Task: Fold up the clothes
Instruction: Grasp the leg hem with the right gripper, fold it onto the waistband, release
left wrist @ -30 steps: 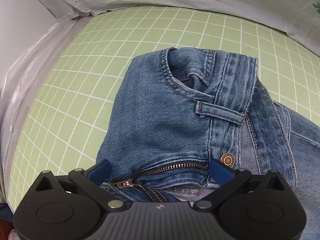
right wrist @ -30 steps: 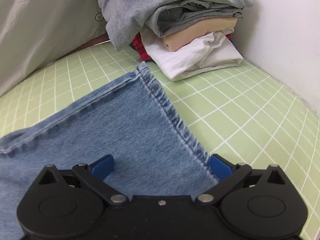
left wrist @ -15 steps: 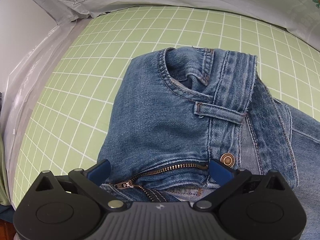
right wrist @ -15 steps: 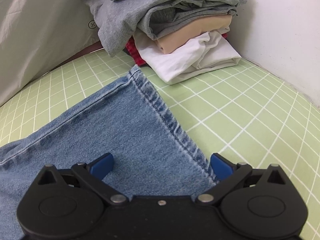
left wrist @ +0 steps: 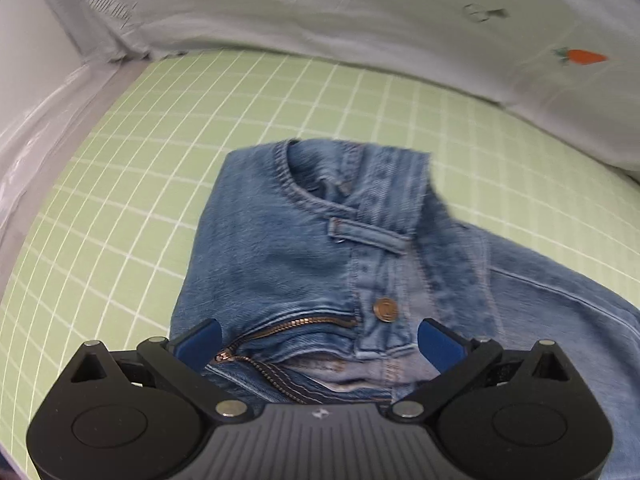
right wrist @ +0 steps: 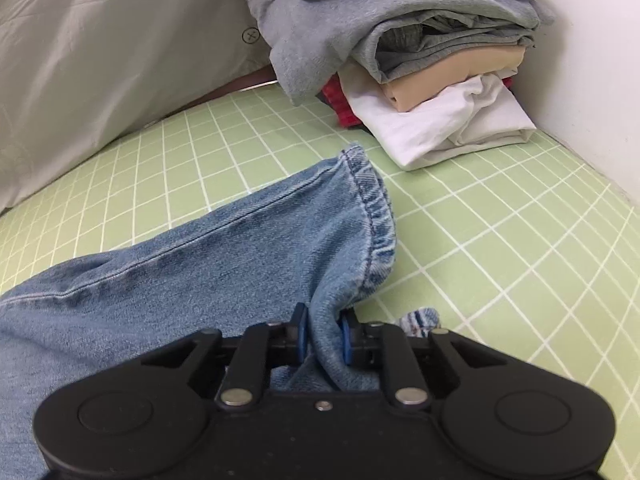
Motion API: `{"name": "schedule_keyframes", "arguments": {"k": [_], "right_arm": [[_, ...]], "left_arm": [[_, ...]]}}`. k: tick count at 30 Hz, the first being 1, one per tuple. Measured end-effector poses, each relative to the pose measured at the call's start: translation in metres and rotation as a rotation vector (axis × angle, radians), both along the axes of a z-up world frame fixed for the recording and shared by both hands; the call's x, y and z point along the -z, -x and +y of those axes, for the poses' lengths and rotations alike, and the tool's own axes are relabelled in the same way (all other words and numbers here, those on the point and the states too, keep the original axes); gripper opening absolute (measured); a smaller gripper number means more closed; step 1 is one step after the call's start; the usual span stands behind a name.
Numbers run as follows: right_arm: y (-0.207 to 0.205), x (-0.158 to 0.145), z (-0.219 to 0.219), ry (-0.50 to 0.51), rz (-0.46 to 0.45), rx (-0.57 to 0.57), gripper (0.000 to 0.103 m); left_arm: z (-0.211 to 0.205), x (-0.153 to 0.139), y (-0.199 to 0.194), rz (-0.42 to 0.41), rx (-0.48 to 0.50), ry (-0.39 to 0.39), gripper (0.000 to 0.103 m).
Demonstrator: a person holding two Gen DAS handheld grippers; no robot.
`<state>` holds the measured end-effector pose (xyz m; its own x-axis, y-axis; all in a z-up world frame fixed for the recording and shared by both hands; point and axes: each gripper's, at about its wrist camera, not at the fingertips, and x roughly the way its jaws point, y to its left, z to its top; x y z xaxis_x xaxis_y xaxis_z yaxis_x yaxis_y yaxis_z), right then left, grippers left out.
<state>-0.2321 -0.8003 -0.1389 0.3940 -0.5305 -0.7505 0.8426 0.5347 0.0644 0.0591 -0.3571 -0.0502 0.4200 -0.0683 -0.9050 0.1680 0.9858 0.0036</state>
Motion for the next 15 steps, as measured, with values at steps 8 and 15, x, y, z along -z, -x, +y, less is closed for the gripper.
{"name": "schedule_keyframes", "arguments": {"k": [8, 15], "right_arm": [[-0.009, -0.075, 0.057, 0.134, -0.124, -0.015, 0.016], [-0.065, -0.106, 0.114, 0.184, -0.163, -0.060, 0.016]], "left_arm": [[0.023, -0.031, 0.021, -0.114, 0.073, 0.079, 0.103], [0.061, -0.043, 0.026, -0.169, 0.112, 0.102, 0.103]]}}
